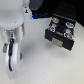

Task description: Open the kcup holder, insert the kcup into the holder, and close the kcup holder

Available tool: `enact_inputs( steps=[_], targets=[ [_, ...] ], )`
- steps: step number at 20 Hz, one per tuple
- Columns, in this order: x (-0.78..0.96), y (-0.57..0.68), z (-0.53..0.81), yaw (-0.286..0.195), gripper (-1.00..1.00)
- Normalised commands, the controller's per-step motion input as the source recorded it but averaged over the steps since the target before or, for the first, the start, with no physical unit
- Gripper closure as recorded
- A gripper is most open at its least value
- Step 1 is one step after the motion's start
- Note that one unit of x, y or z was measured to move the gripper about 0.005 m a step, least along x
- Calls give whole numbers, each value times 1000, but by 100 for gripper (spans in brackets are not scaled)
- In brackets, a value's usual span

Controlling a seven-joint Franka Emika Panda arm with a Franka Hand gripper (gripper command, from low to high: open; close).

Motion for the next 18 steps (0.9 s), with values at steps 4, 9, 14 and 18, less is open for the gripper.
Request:
enact_inputs(
  steps=[4,9,14,18],
  targets=[
    [19,-10,-2,-51,100],
    [42,103,364,-49,100],
    [36,303,795,-31,100],
    [40,427,885,1,100]
  ],
)
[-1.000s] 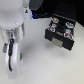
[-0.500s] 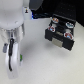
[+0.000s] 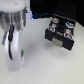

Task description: Open the kcup holder, insert the kcup into the holder, and close the kcup holder

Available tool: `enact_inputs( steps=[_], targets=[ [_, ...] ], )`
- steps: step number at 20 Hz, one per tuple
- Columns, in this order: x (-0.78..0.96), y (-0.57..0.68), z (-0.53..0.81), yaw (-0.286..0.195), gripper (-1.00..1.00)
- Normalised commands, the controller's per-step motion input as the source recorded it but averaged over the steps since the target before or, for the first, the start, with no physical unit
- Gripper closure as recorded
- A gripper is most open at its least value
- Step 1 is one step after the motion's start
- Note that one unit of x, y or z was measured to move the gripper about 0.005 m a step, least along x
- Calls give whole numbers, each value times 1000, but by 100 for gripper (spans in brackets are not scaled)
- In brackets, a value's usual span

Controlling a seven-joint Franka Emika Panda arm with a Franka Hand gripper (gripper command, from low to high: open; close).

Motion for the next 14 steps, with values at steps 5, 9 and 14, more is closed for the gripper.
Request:
enact_inputs(
  steps=[5,9,14],
  targets=[
    [53,532,788,25,100],
    [59,617,738,19,100],
    [58,646,659,13,100]
  ],
)
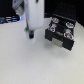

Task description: Open the kcup holder, insert the kcup into the holder, and close the kcup holder

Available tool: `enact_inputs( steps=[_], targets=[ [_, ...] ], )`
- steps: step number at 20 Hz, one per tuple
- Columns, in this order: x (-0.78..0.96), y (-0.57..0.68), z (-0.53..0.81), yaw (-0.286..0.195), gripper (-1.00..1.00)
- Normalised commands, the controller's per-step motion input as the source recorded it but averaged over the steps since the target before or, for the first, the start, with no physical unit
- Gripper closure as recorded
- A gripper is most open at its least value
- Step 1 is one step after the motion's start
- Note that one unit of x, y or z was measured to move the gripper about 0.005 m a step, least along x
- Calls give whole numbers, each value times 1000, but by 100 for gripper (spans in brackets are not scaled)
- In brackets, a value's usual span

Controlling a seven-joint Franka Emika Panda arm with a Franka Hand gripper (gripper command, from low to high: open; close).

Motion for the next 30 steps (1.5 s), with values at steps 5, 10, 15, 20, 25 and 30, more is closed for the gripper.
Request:
enact_inputs(
  steps=[5,10,15,20,25,30],
  targets=[
    [28,662,496,12,100],
    [39,670,443,4,100],
    [37,670,326,13,100],
    [34,657,190,23,100],
    [14,641,39,33,100],
    [36,625,0,41,100]
  ],
)
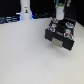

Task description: Open the kcup holder, insert the kcup into the holder, and close the kcup holder

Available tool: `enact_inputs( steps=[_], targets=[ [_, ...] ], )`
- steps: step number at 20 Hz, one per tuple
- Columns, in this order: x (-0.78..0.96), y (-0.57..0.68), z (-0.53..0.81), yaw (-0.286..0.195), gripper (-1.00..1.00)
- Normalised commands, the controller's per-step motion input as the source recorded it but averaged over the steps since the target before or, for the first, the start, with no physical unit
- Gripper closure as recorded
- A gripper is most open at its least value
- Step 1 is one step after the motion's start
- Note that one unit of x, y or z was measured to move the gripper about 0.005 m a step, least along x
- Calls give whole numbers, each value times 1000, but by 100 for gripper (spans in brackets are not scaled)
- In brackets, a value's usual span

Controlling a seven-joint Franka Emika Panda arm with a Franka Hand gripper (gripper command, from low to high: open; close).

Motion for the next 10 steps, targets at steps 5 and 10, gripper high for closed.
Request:
enact_inputs(
  steps=[5,10],
  targets=[
    [-17,541,-43,66,100],
    [-44,404,-124,97,100]
  ],
)
